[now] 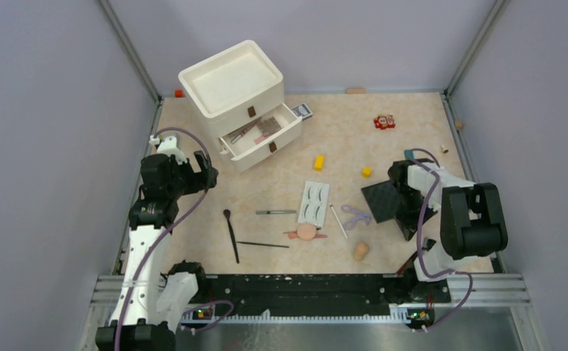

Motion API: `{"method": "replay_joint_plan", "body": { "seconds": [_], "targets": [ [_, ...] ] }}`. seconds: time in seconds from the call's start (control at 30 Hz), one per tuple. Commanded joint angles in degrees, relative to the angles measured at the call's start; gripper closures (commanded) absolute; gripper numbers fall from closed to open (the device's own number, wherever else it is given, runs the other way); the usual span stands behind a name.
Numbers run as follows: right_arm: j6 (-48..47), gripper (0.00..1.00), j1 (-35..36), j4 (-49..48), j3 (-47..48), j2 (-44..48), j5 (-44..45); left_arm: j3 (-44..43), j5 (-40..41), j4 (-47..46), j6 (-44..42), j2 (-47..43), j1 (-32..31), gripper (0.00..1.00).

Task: Organize the makeup
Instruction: Move the makeup at the corner of the board.

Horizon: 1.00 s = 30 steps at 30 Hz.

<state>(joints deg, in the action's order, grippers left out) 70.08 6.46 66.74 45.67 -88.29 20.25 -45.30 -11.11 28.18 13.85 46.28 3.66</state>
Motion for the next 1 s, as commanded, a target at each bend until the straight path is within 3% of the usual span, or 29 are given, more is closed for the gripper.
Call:
{"method": "replay_joint_plan", "body": {
  "seconds": [0.0,0.43,0.97],
  "targets": [
    [7.3,1.00,-0.4,9.8,7.6,-3.5,8.6,-0.1,-0.4,-2.1,0.7,-0.2,0.1,0.01],
    [10.9,1.00,-4.3,10.3,1.2,1.9,5.4,-0.2,0.0,-1.9,0.7,-0.1,0.0,0.01],
    [14.3,1.00,-4.4,11.9,0.0,-3.7,3.7,-0.5,0.9,-1.6,0.8,1.3,-2.5,0.01]
  ]
}}
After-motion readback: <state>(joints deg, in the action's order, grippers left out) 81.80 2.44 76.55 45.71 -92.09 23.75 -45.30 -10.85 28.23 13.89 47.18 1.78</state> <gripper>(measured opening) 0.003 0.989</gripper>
